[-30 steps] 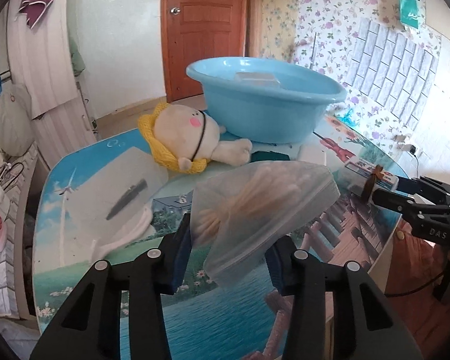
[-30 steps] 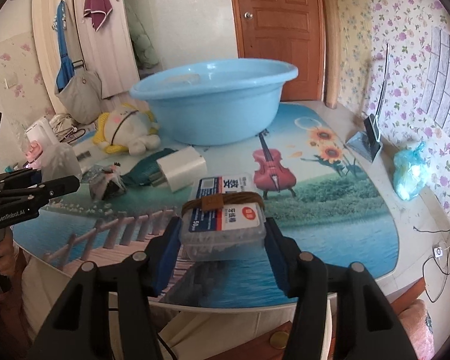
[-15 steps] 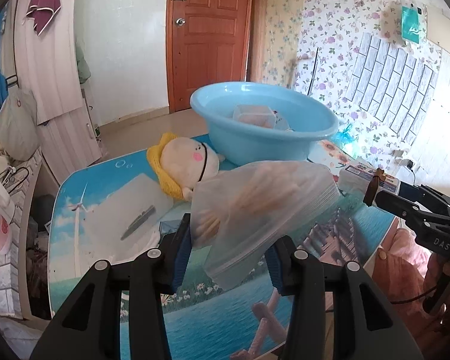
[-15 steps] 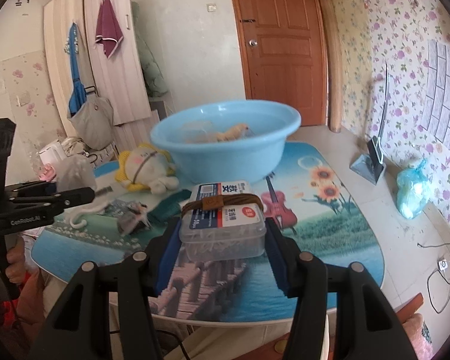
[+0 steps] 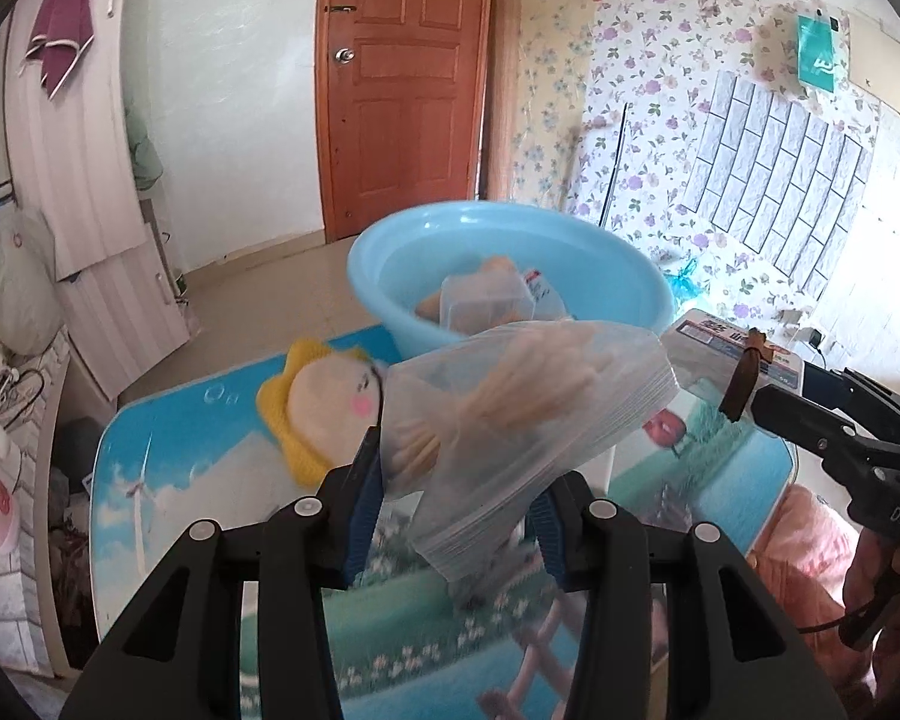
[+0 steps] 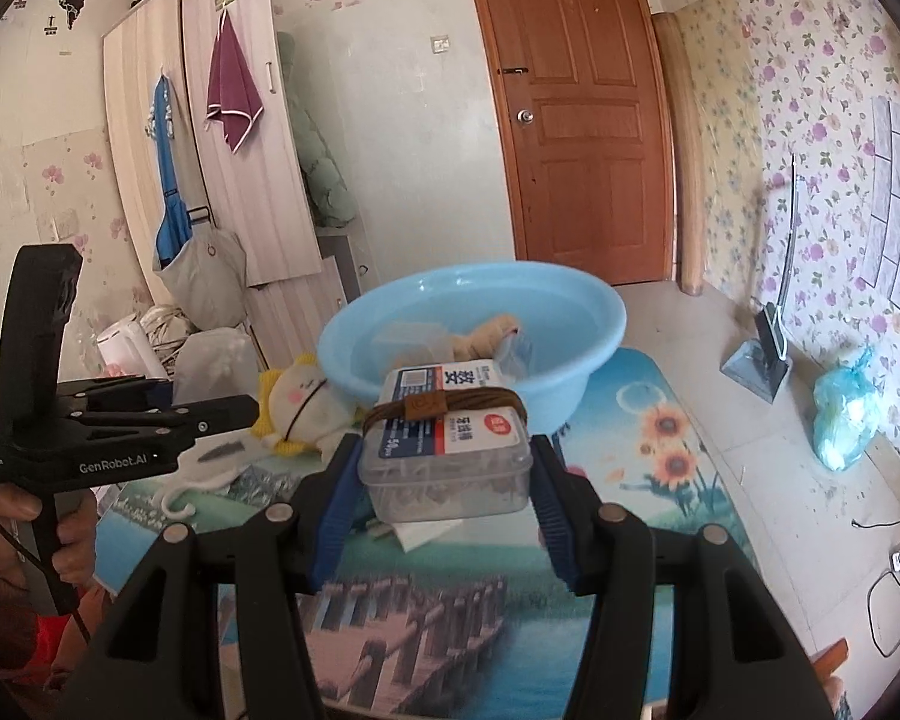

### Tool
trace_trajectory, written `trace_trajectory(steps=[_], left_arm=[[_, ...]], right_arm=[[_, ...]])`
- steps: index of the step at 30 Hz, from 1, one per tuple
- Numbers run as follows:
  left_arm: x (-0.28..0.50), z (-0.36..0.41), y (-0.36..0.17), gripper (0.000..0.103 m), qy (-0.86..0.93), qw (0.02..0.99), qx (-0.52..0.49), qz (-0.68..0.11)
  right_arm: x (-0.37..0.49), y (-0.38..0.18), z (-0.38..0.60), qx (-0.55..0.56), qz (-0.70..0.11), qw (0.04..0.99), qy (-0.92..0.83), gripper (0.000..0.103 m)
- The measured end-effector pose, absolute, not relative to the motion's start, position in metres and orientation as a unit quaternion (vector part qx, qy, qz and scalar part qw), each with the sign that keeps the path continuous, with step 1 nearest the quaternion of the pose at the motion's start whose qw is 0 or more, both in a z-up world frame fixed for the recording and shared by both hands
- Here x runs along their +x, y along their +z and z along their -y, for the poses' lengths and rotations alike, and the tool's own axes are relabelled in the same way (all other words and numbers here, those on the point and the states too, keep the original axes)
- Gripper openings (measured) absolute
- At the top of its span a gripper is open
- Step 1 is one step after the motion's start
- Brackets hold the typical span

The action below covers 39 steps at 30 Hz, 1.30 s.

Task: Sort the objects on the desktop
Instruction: 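Carry the swab bag and string-tied box over the basin and release them, then grasp the white plastic hook with the left tool while the right tool grasps the grey patterned packet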

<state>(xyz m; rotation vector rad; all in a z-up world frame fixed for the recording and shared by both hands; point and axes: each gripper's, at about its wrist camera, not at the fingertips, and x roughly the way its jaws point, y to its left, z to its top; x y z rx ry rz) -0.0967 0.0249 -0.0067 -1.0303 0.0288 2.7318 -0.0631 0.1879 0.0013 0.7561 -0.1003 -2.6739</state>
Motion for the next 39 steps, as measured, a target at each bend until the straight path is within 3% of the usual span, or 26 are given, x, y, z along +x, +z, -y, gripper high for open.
trace_trajectory(steps=[18, 21, 23, 31, 39], left_arm=[[-0.191, -0.075, -0.004, 0.046, 0.922, 0.148, -0.355, -0.043], [-0.2, -0.083, -0.006, 0.068, 0.922, 0.146, -0.356, -0.053], [-0.202, -0.086, -0.005, 0.075, 0.923, 0.149, -0.352, -0.054], [-0.192, -0.075, -0.004, 0.082, 0.924, 0.142, -0.352, -0.042], [-0.163, -0.047, -0.005, 0.097, 0.926, 0.127, -0.356, -0.008]], right_arm=[[-0.147, -0.009, -0.193, 0.271, 0.044, 0.182, -0.944, 0.053], [-0.155, -0.011, -0.19, 0.274, 0.037, 0.169, -0.946, 0.054], [-0.159, -0.012, -0.19, 0.276, 0.038, 0.161, -0.947, 0.054], [-0.154, -0.01, -0.192, 0.279, 0.04, 0.15, -0.948, 0.054], [-0.132, -0.01, -0.191, 0.291, 0.047, 0.145, -0.945, 0.055]])
